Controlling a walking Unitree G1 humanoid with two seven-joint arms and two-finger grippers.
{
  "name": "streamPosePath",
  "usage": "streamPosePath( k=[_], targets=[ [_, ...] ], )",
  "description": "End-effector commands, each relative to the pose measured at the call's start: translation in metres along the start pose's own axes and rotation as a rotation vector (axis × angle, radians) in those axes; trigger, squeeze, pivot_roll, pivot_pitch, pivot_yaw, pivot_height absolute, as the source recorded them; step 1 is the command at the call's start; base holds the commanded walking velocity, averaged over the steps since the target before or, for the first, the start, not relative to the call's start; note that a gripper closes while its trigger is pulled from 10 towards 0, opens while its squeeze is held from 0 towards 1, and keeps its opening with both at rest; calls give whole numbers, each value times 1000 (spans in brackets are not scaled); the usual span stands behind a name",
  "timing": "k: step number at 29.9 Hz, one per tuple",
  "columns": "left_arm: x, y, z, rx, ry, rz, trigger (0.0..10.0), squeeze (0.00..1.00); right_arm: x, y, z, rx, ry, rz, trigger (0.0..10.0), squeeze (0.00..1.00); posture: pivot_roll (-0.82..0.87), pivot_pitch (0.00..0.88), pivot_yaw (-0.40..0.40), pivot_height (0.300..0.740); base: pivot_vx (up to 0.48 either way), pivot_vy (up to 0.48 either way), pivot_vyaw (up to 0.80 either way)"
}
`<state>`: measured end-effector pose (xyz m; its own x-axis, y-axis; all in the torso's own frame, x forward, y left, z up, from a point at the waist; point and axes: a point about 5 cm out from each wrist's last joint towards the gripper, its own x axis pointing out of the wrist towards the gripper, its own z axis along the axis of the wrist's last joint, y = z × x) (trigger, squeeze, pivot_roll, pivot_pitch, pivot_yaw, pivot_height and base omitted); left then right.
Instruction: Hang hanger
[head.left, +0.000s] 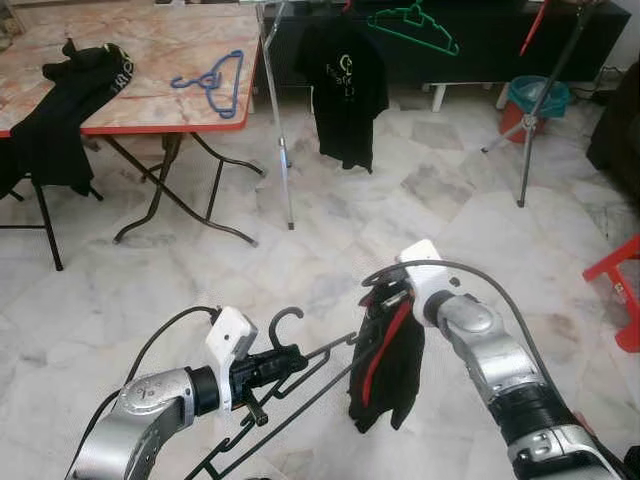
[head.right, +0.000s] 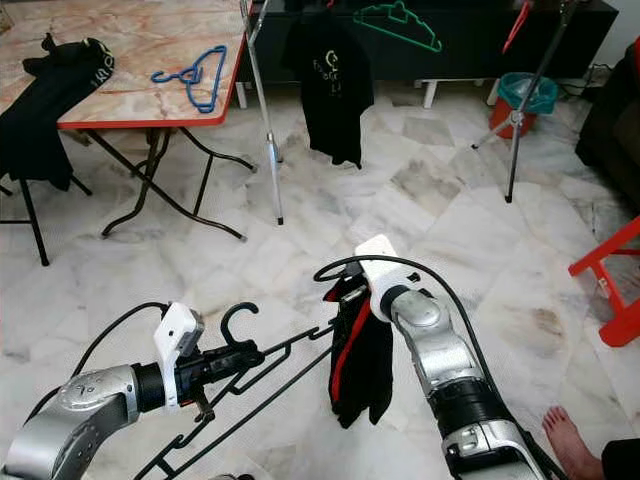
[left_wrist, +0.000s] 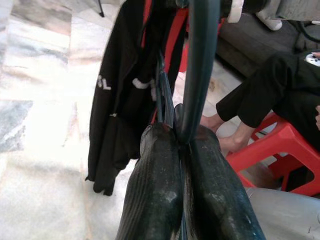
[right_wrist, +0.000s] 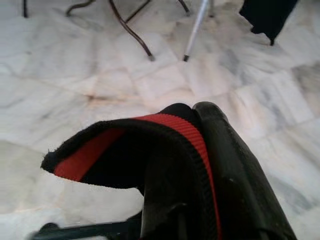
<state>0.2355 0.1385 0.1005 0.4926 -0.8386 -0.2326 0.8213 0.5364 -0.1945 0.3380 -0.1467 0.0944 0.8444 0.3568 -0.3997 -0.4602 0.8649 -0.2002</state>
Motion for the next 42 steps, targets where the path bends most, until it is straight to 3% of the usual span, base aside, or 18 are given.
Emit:
streamPosePath(
  k=[1, 7, 12, 15, 21, 25, 30, 36, 42],
  targets=[
    [4, -2, 5, 15, -9, -13, 10000, 0, 0, 3, 10, -13, -34, 21, 10000, 0, 63, 91, 3, 740, 0, 0, 0],
    [13, 1, 8, 42, -41, 50, 10000, 0, 0, 17, 8, -16, -30, 97, 10000, 0, 64, 101, 2, 740, 0, 0, 0],
    [19, 10, 10, 75, -52, 154, 10000, 0, -1, 14, 8, 2, -31, 70, 10000, 0, 60, 105, 2, 740, 0, 0, 0],
    [20, 11, 9, 81, -48, 163, 10000, 0, -1, 13, 11, -1, -35, 71, 10000, 0, 57, 111, 1, 740, 0, 0, 0],
    [21, 15, -2, 119, 34, 197, 10000, 0, -4, 8, 17, -5, -54, 50, 10000, 0, 57, 111, 1, 740, 0, 0, 0],
    [21, 28, -4, 161, 40, 316, 10000, 0, -3, 9, 16, -3, -49, 49, 10000, 0, 55, 115, 0, 740, 0, 0, 0],
    [22, 22, 4, 113, -32, 265, 10000, 0, -3, 12, 15, 1, -45, 57, 10000, 0, 58, 113, -1, 740, 0, 0, 0],
    [23, 2, 13, 7, -108, 73, 10000, 0, -2, 13, 16, 1, -49, 60, 10000, 0, 59, 102, -1, 740, 0, 0, 0],
    [19, -6, 11, -13, -87, -19, 10000, 0, -2, 11, 18, -3, -51, 53, 10000, 0, 61, 91, 0, 740, 0, 0, 0]
  ],
)
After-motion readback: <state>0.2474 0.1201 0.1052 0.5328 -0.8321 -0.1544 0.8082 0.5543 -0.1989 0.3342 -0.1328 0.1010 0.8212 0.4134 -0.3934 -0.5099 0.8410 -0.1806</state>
